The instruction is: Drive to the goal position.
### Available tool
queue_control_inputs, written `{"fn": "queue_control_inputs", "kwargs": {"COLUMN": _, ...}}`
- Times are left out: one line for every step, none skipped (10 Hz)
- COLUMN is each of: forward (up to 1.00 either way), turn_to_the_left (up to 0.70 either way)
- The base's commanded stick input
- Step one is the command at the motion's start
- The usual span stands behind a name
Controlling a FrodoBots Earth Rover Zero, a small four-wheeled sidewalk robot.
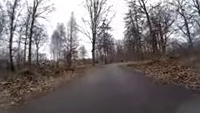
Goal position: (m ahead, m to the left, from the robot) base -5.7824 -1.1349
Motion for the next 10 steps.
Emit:
{"fn": "queue_control_inputs", "kwargs": {"forward": 1.0, "turn_to_the_left": 0.0}}
{"fn": "queue_control_inputs", "kwargs": {"forward": 1.0, "turn_to_the_left": 0.0}}
{"fn": "queue_control_inputs", "kwargs": {"forward": 1.0, "turn_to_the_left": 0.0}}
{"fn": "queue_control_inputs", "kwargs": {"forward": 1.0, "turn_to_the_left": 0.0}}
{"fn": "queue_control_inputs", "kwargs": {"forward": 1.0, "turn_to_the_left": 0.0}}
{"fn": "queue_control_inputs", "kwargs": {"forward": 1.0, "turn_to_the_left": 0.0}}
{"fn": "queue_control_inputs", "kwargs": {"forward": 1.0, "turn_to_the_left": 0.0}}
{"fn": "queue_control_inputs", "kwargs": {"forward": 1.0, "turn_to_the_left": 0.0}}
{"fn": "queue_control_inputs", "kwargs": {"forward": 1.0, "turn_to_the_left": 0.0}}
{"fn": "queue_control_inputs", "kwargs": {"forward": 1.0, "turn_to_the_left": 0.0}}
